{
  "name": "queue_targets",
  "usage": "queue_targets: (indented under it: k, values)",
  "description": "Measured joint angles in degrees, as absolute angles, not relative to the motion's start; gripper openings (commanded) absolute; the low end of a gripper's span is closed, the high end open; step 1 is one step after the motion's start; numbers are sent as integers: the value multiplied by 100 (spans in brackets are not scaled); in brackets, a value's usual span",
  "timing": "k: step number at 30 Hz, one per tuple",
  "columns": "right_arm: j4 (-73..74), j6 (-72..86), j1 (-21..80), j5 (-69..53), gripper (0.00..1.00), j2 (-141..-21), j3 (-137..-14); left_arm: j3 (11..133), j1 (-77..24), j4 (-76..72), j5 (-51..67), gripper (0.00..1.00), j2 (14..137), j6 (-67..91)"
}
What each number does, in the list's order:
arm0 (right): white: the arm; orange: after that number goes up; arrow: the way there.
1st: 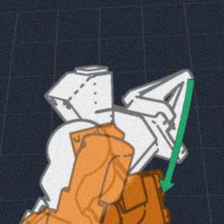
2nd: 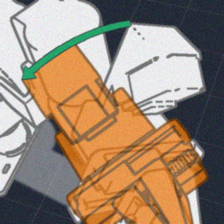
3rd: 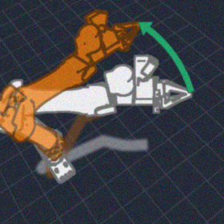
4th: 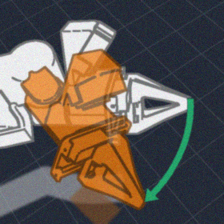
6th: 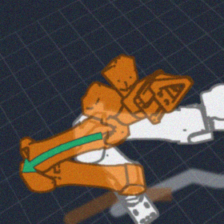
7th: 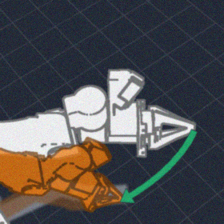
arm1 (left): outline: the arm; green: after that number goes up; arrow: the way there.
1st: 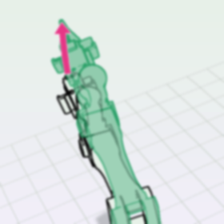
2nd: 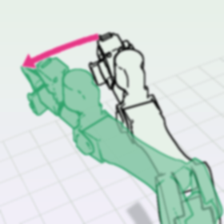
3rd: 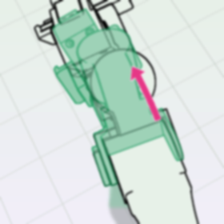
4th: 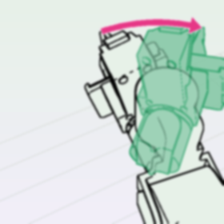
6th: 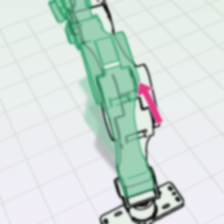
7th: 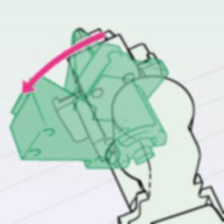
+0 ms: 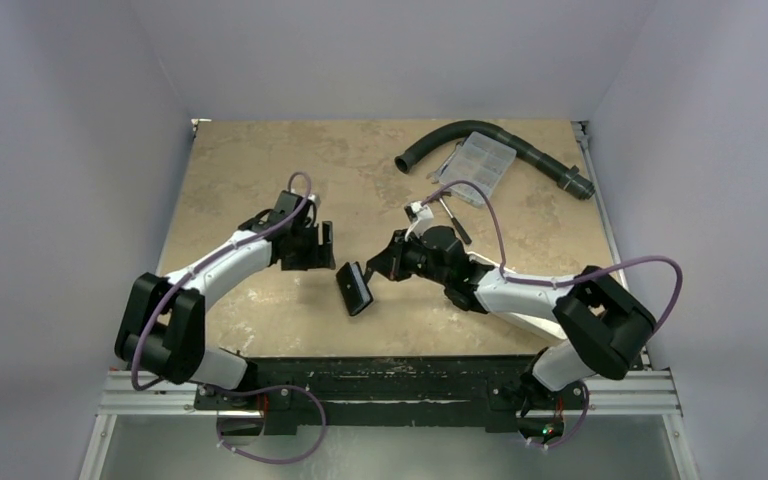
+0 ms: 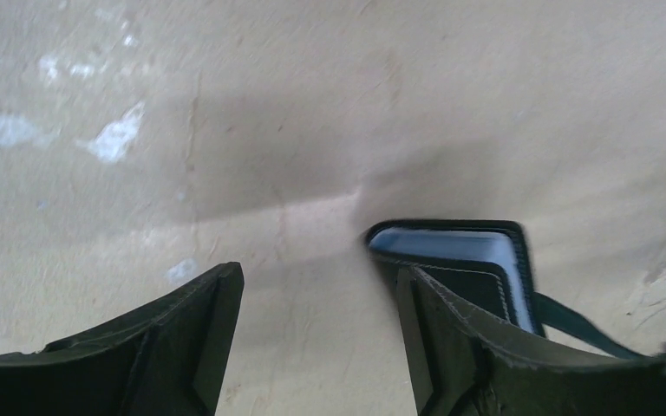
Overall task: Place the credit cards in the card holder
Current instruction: Open the card holder at the center of the board.
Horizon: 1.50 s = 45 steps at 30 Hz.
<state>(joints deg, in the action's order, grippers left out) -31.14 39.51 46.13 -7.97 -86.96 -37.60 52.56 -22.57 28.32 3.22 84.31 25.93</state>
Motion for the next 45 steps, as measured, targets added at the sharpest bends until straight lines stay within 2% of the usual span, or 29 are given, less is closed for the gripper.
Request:
queue_targets:
  k: [6, 13, 21, 28, 34, 36, 40, 45]
  values:
    - [-2917, 3918, 4678, -705, 0, -8197, -3815, 4786, -2102, 2932, 296, 70, 7767, 2615]
    - [-2716, 3850, 4683, -652, 0, -8082, -3920, 4766, -2099, 2893, 384, 69, 7693, 2593]
    - [-2676, 3903, 4683, -578, 0, -8084, -3920, 4567, -2102, 2567, 1234, 61, 7760, 2539]
    - [-1861, 3938, 4392, 687, 0, -8193, -3940, 4515, -2102, 2438, 1691, 61, 7918, 2482]
    - [-913, 3559, 3988, 1822, 0, -9277, -4169, 4512, -2108, 2344, 1907, 59, 7940, 2443]
    - [-790, 3345, 4014, 1890, 9, -9336, -4230, 4510, -2117, 2320, 1970, 58, 7972, 2440]
    - [-626, 2954, 4167, 1900, 39, -9223, -4466, 4510, -2130, 2307, 2093, 57, 8073, 2438]
    - [75, 2591, 4438, 2215, 59, -8952, -4958, 4510, -2189, 2305, 2161, 54, 8158, 2438]
